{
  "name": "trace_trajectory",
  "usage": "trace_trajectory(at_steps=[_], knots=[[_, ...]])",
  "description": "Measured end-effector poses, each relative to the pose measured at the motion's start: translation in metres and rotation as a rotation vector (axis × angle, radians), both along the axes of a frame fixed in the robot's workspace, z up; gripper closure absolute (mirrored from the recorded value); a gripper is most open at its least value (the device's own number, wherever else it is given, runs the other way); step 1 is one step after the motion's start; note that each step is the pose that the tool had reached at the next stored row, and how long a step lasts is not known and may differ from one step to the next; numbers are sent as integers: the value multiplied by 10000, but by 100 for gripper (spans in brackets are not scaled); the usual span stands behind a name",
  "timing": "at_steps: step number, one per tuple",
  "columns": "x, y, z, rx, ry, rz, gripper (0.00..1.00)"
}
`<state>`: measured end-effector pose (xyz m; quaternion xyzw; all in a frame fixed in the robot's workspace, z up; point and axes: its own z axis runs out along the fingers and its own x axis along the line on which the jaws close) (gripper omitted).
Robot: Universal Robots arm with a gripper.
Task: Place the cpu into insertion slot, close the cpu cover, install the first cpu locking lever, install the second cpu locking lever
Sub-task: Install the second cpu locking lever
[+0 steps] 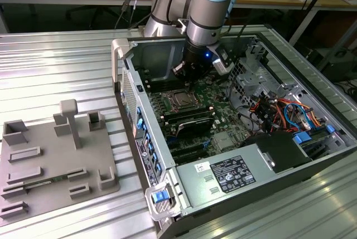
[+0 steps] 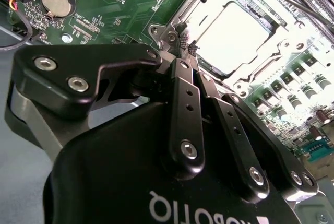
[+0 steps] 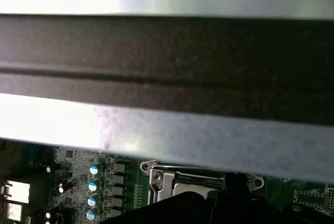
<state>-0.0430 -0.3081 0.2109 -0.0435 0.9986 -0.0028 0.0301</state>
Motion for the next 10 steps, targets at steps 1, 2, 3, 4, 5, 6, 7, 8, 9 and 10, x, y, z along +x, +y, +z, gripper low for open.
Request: trace_trajectory(at_steps=[1,2,3,4,5,6,7,8,9,10], knots=[[0,-4,0,1,0,-1,89],[0,-11,0,1,0,-1,89],[0,-18,0,0,0,-1,89],[0,-25,0,0,0,-1,89],[-1,-30,0,0,0,-1,89],[0,-42,0,0,0,-1,89],[0,-49,0,0,0,-1,89],[0,-55,0,0,0,-1,89],[0,-61,0,0,0,-1,89],[1,-63,0,2,-1,-1,89]])
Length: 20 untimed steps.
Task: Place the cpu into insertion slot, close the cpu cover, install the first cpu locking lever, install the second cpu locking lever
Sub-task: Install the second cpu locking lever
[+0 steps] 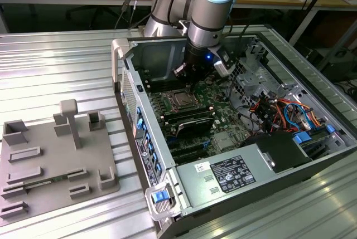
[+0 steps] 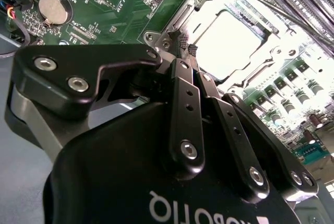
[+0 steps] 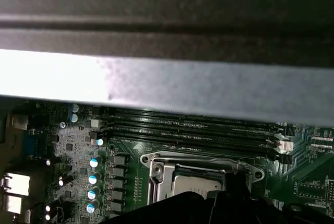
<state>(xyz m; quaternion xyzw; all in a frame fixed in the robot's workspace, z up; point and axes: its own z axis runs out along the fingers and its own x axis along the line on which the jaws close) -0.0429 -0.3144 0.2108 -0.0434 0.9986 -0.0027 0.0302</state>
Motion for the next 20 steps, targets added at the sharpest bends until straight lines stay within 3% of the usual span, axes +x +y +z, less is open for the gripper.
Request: trace_trajectory(at_steps=[6,12,13,20], knots=[[68,-2,1,-2,1,-1,89],[77,-2,1,-2,1,-1,89],[78,-2,56,1,-1,0,89],[78,-63,59,-1,1,0,89]])
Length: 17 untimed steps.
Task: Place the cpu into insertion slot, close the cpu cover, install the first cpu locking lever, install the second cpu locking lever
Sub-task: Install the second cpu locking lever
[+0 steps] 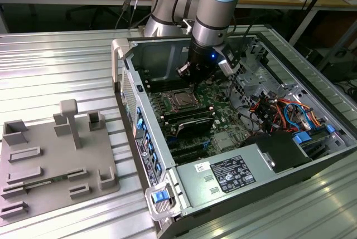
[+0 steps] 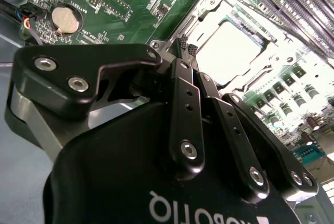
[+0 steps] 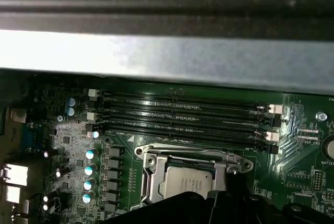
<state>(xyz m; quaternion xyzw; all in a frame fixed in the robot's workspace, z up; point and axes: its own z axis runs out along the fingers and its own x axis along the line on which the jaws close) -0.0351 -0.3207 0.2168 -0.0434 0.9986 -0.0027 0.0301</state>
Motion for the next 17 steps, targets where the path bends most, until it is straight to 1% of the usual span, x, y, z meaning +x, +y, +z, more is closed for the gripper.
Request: trace_trajectory(at_steps=[2,11,13,17], knots=[[0,-14,0,0,0,0,89],[0,-26,0,0,0,0,89],[0,-56,0,0,-1,0,89],[0,-58,0,0,0,0,89]])
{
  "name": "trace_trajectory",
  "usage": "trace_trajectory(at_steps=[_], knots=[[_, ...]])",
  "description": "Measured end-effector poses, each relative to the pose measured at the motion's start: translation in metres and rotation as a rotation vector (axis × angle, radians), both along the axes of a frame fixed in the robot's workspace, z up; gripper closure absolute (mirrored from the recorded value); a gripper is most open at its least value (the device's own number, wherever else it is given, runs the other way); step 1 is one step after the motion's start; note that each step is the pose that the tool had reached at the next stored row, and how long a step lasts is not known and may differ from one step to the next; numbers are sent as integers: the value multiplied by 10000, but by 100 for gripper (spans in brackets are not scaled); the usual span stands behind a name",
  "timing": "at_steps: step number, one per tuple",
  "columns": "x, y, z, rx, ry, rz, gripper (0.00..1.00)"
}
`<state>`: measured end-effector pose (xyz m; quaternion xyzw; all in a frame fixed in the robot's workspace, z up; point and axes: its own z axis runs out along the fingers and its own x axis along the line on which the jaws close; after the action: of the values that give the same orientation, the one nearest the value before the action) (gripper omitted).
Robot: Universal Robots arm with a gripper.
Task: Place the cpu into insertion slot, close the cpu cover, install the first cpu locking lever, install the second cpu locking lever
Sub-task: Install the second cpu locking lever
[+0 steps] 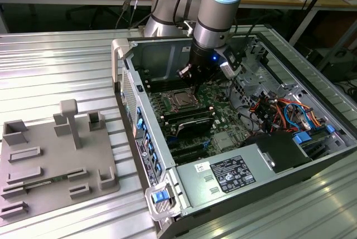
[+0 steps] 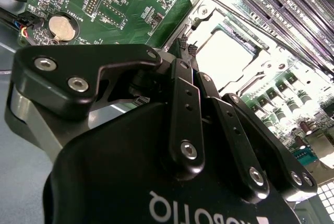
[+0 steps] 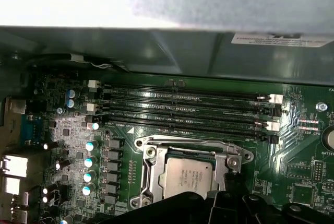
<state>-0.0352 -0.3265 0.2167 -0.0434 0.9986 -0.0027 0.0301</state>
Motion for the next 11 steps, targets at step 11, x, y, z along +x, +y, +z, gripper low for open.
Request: trace_trajectory(at_steps=[11], knots=[[68,-75,-4,-54,1,0,89]])
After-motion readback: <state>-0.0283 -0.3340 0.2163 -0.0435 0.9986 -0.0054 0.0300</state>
